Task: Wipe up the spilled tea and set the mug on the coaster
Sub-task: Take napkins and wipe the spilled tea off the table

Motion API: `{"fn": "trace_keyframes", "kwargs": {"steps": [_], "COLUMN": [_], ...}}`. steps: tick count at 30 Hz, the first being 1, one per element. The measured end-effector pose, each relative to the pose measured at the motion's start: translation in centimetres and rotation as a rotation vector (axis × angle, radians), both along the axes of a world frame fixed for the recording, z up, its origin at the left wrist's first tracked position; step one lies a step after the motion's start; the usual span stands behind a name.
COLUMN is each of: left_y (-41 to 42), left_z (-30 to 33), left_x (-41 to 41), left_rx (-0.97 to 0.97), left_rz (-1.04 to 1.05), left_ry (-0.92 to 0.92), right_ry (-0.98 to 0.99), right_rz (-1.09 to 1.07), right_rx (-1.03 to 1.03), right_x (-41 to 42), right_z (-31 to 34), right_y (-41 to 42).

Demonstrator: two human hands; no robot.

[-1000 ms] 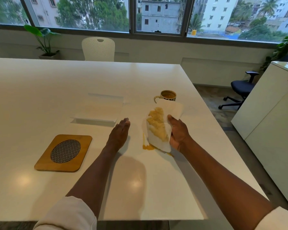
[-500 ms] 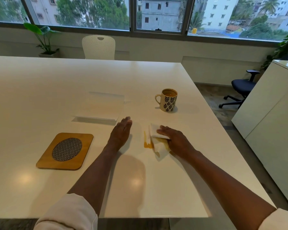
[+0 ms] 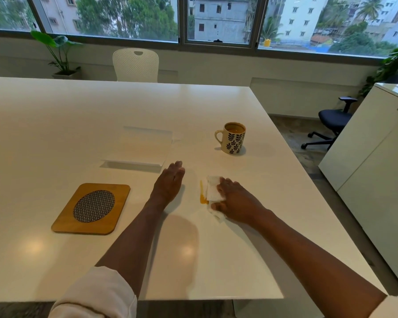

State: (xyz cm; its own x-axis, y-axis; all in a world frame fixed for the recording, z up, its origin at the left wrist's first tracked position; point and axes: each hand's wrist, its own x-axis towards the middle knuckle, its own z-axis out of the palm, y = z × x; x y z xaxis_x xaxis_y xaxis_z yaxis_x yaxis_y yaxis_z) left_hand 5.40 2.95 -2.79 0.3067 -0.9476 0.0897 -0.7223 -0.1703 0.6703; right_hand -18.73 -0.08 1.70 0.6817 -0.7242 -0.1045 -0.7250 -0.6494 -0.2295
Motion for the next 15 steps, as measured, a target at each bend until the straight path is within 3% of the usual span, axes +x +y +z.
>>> {"fn": "trace_keyframes", "kwargs": {"steps": [9, 15], "left_y": [0.1, 0.1], "left_z": [0.0, 0.1], "left_x": [-0.1, 0.0], "left_rx": [-0.045, -0.069], "left_rz": [-0.014, 0.020], "left_ry": [0.021, 0.117], "right_ry": [0.065, 0.083], "right_rz": [0.161, 0.136], "right_rx": [-0.161, -0.197], "right_x": [2.7, 4.8], "right_z": [-2.9, -2.6], "right_y": [4.6, 3.4]}}
